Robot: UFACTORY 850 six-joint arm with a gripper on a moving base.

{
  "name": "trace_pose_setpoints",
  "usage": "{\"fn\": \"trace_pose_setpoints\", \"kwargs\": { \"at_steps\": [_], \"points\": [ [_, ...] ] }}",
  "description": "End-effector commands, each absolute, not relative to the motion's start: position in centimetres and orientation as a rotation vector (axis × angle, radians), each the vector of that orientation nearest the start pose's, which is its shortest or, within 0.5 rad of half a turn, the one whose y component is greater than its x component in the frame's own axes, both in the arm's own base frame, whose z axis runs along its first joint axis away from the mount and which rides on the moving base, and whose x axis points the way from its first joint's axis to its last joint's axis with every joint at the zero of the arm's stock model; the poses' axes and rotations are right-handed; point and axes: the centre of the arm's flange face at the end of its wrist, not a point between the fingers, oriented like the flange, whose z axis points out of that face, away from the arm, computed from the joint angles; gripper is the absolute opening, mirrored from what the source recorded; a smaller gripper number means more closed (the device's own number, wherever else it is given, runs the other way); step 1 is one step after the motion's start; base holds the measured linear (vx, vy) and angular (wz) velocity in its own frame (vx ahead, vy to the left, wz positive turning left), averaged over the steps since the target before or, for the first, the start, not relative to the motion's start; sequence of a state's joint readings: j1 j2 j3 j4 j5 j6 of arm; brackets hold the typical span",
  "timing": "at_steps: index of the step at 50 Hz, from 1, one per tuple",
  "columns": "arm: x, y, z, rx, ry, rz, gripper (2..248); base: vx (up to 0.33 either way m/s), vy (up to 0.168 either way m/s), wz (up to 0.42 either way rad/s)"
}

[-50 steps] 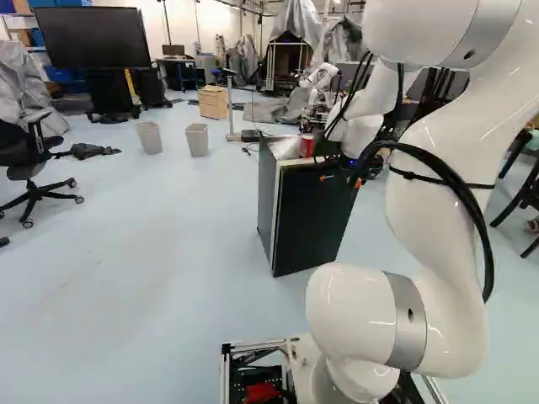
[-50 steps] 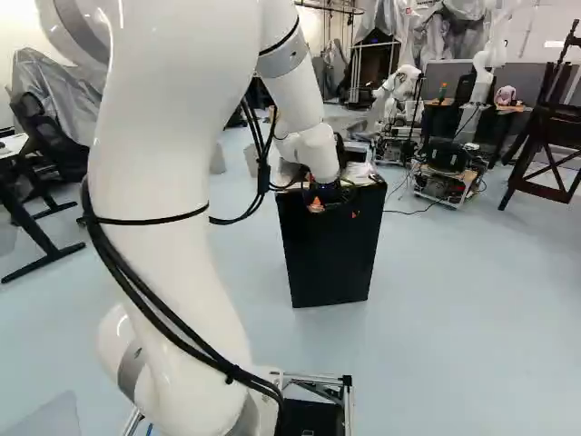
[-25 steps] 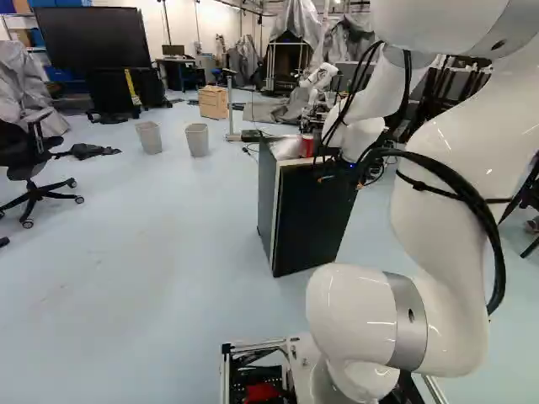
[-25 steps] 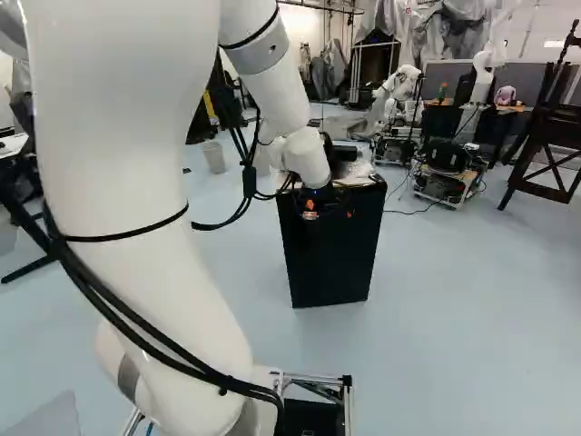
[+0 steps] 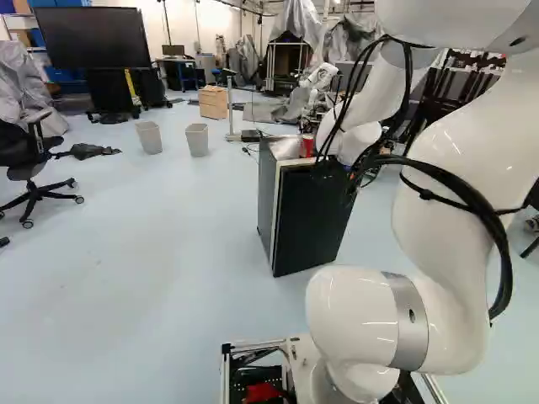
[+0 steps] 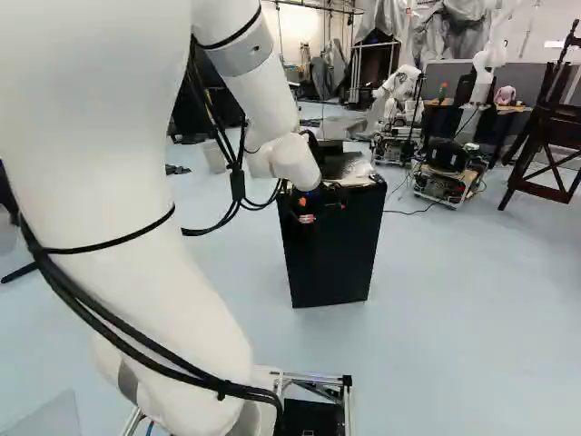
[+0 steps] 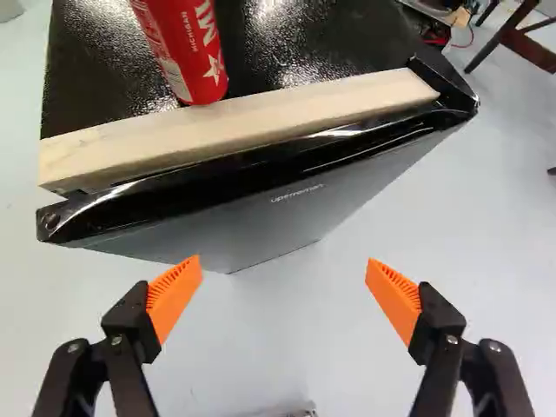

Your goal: Grab a drink from the fridge

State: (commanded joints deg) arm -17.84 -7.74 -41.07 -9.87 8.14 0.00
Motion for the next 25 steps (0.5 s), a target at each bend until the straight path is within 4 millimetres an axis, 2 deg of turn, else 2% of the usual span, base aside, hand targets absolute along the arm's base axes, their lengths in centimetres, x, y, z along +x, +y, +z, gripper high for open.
{"fn": "trace_pose_setpoints", "kwargs": {
  "at_steps": [25],
  "points": [
    [46.9,-14.3,39.0,-3.031,0.009,-1.293,247,0.000,0.000,0.000]
  ]
}}
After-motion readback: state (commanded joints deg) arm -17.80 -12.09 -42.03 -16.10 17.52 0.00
